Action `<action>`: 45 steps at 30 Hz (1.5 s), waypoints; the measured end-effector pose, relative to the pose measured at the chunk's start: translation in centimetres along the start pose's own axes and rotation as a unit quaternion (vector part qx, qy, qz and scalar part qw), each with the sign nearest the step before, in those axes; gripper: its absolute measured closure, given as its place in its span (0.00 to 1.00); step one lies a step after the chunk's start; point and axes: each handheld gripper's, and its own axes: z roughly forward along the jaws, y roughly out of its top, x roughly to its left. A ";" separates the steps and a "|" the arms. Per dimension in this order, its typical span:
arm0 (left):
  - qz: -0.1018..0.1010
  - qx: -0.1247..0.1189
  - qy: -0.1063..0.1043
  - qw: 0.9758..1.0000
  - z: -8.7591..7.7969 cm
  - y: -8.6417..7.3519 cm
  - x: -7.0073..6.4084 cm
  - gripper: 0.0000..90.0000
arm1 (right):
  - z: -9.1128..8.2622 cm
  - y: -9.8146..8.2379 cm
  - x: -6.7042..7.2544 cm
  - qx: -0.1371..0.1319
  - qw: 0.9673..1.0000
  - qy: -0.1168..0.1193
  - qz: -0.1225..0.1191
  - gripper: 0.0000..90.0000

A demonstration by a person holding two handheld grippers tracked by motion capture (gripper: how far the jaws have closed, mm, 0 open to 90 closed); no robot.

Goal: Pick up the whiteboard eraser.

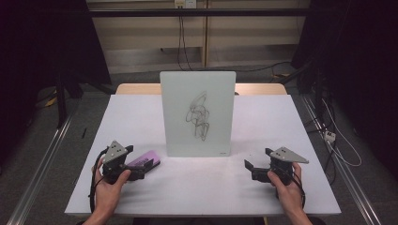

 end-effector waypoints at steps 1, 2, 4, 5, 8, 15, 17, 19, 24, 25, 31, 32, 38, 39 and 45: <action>0.001 0.005 0.002 1.000 0.0 0.0 0.0 0.06 | 0.0 0.0 0.0 0.003 1.000 0.003 0.002 0.06; 0.001 0.005 0.002 1.000 0.0 0.0 0.0 0.06 | 0.0 0.0 -0.1 0.002 1.000 0.005 0.002 0.06; -0.003 0.012 0.000 1.000 0.1 -0.1 0.1 0.07 | 0.0 0.0 -0.1 0.004 1.000 0.005 0.003 0.06; -0.003 0.012 0.000 1.000 0.1 -0.1 0.1 0.07 | 0.1 0.0 -0.1 0.003 1.000 0.007 0.002 0.06; -0.003 0.011 -0.004 1.000 0.2 -0.1 0.2 0.08 | 0.1 0.0 -0.1 0.003 1.000 0.011 0.004 0.06; 0.010 0.020 -0.007 1.000 0.4 0.0 0.2 0.12 | 0.0 0.0 -0.3 0.002 1.000 0.012 0.003 0.07; 0.012 0.023 -0.010 1.000 0.4 0.1 0.3 0.11 | -0.1 0.0 -0.4 0.005 1.000 0.018 0.006 0.07; 0.009 0.022 -0.018 1.000 0.4 0.3 0.5 0.11 | -0.1 0.0 -0.3 0.006 1.000 0.019 0.006 0.07; 0.010 0.028 -0.015 0.999 -0.2 0.8 0.9 0.10 | 0.0 0.0 -0.3 0.008 1.000 0.016 0.006 0.07; 0.010 0.028 -0.015 0.999 -0.2 0.8 0.9 0.10 | 0.0 0.0 -0.3 0.008 1.000 0.016 0.006 0.07; 0.019 0.029 -0.011 0.999 -0.7 1.4 1.0 0.08 | 0.1 0.0 -0.3 0.007 1.000 0.020 0.005 0.07; 0.026 0.030 -0.008 0.999 -0.8 1.5 1.1 0.07 | 0.1 0.0 -0.3 0.008 1.000 0.019 0.005 0.07; 0.040 0.040 -0.021 0.998 -0.9 1.5 1.3 0.05 | 0.2 0.0 -0.4 0.010 1.000 0.020 0.007 0.07; 0.041 0.043 -0.022 0.998 -0.9 1.6 1.3 0.05 | 0.2 0.0 -0.4 0.010 1.000 0.020 0.007 0.07; 0.047 0.062 -0.037 0.996 -0.6 2.0 1.8 0.06 | 0.3 0.1 -0.3 0.013 1.000 0.021 0.004 0.07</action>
